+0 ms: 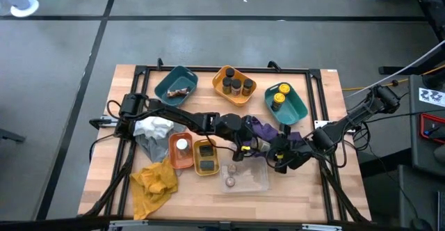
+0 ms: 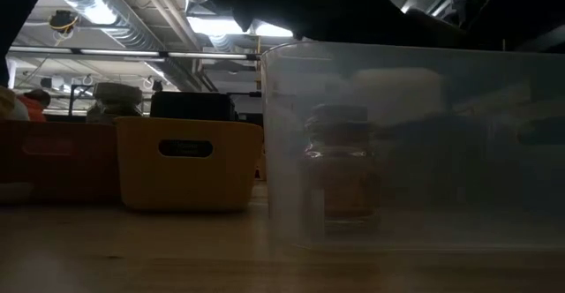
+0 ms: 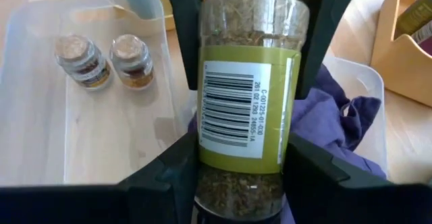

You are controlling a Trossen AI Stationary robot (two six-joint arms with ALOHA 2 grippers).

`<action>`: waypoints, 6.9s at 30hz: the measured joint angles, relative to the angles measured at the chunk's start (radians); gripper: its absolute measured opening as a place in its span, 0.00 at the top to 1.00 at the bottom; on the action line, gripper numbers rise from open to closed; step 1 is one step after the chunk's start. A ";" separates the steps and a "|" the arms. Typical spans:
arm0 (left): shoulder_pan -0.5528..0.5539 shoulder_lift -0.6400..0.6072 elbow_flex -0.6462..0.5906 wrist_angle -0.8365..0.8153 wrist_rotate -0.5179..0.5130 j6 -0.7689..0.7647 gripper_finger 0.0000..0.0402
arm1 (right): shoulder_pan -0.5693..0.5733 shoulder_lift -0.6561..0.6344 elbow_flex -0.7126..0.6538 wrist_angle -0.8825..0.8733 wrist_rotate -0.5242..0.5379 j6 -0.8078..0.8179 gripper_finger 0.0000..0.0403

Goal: Sort spices by type
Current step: Put the green spice bottle into the yellow bin

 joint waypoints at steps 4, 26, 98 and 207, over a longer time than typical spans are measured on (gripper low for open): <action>-0.001 0.000 0.000 0.008 -0.003 0.033 0.42 | 0.001 0.000 0.001 0.000 -0.002 -0.002 0.57; -0.050 -0.003 0.001 0.027 0.001 0.203 0.46 | 0.001 0.000 -0.001 0.046 -0.047 -0.022 0.57; 0.265 -0.338 0.002 -0.013 0.127 -0.078 0.55 | 0.000 -0.548 -0.205 0.315 0.656 -0.966 0.25; 0.436 -0.336 -0.014 -0.657 0.037 0.033 0.32 | -0.590 -0.362 -0.264 0.835 -0.049 -0.894 0.49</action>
